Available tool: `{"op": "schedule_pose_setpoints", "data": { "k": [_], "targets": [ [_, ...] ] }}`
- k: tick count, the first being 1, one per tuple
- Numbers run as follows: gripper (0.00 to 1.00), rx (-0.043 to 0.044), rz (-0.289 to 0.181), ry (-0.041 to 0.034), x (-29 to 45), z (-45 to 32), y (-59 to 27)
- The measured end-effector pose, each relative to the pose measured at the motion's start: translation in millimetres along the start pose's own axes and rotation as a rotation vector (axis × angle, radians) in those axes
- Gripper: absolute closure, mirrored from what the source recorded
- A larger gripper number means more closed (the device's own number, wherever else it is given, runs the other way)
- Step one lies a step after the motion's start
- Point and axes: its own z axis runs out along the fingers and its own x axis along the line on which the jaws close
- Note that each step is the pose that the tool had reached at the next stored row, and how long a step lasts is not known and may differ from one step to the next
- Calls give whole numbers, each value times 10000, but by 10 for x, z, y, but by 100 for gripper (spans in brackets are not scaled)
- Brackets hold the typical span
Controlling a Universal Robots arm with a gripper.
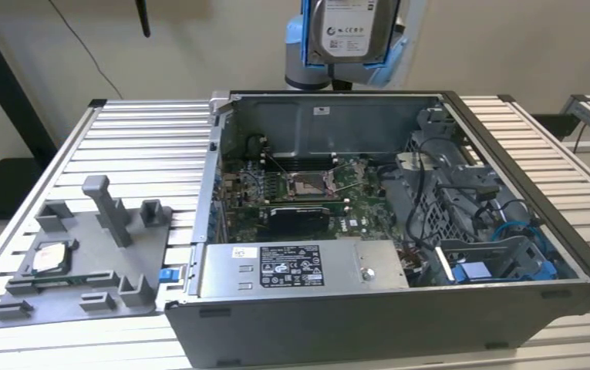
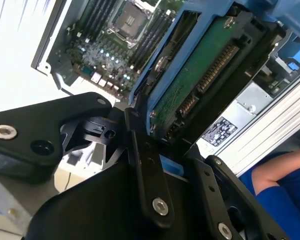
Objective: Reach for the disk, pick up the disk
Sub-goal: 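Pick up the disk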
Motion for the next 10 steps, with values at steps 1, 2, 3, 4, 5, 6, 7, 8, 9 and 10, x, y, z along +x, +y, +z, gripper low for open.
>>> {"op": "schedule_pose_setpoints", "data": {
  "k": [1,2,3,4,5,6,7,8,9,10],
  "targets": [
    [100,0,0,1,1,-1,-35],
    [100,0,1,0,2,-2,-73],
    [100,0,0,0,4,-3,-109],
    [100,0,-1,-1,6,-4,-147],
    [100,1,0,0,7,-4,-183],
    [100,1,0,-1,8,-5,-218],
    [100,1,-1,0,10,-6,-256],
    [100,0,-1,0,11,-7,-291],
    [100,0,0,0,12,-9,-330],
    [100,0,0,0,13,-9,-365]
  ]
}}
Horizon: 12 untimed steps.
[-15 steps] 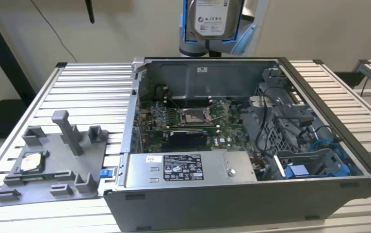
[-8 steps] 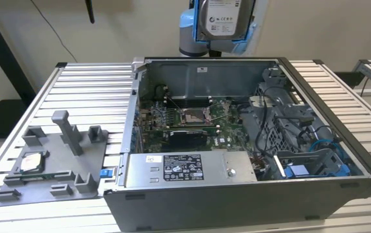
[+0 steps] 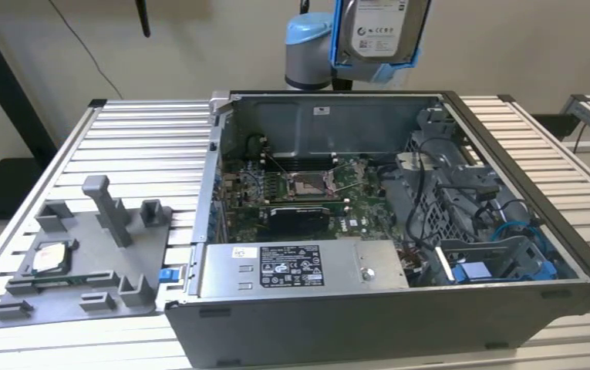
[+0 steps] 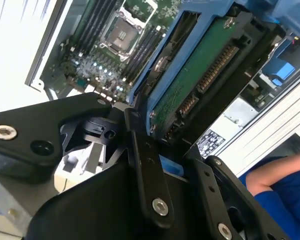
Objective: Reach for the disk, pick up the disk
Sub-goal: 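Pick up the disk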
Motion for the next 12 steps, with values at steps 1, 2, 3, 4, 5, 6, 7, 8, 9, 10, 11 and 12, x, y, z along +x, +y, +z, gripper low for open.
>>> {"op": "schedule_pose_setpoints", "data": {
  "k": [1,2,3,4,5,6,7,8,9,10,11,12],
  "targets": [
    [100,0,-1,-1,1,0,-35],
    [100,1,0,0,2,-1,-69],
    [100,1,-1,-1,3,-2,-102],
    [100,0,-1,0,5,-3,-134],
    [100,0,0,0,6,-4,-167],
    [100,0,0,-1,7,-5,-197],
    [100,1,0,-1,8,-5,-225],
    [100,0,-1,0,9,-6,-252],
    [100,0,1,0,10,-7,-279],
    [100,0,0,-1,11,-8,-305],
    [100,1,0,-1,12,-8,-331],
    [100,0,-1,-1,13,-9,-356]
  ]
}}
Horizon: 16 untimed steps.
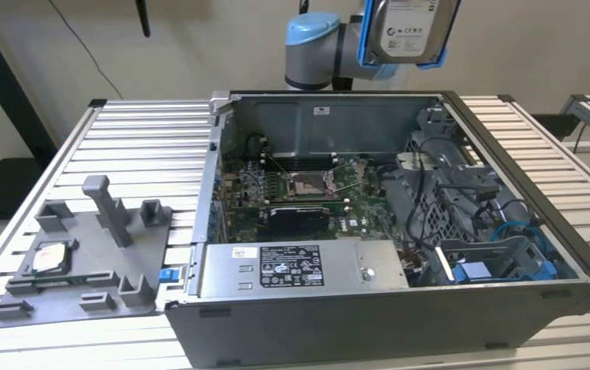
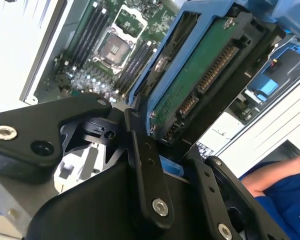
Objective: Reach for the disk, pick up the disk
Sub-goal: 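Pick up the disk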
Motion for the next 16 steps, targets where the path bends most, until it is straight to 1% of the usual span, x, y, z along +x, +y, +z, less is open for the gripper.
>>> {"op": "schedule_pose_setpoints", "data": {
  "k": [3,7,16],
  "targets": [
    [100,1,1,0,2,-2,-69],
    [100,1,1,0,5,-4,-138],
    [100,0,0,0,6,-5,-170]
  ]
}}
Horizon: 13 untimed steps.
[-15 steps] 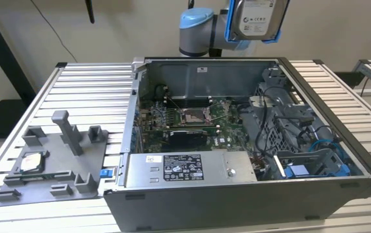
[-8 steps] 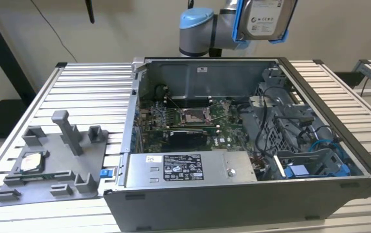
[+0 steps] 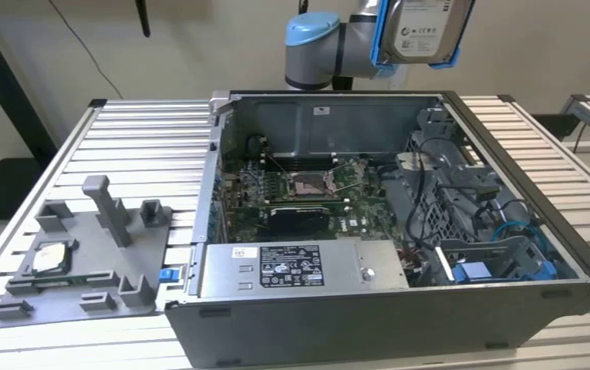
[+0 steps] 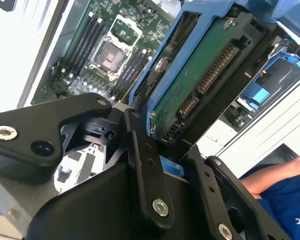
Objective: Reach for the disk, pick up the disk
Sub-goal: 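Pick up the disk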
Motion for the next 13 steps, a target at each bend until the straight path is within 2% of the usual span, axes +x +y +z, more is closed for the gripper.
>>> {"op": "schedule_pose_setpoints", "data": {
  "k": [8,13],
  "targets": [
    [100,0,1,0,7,-1,-13],
    [100,0,0,0,63,-1,-12]
  ]
}}
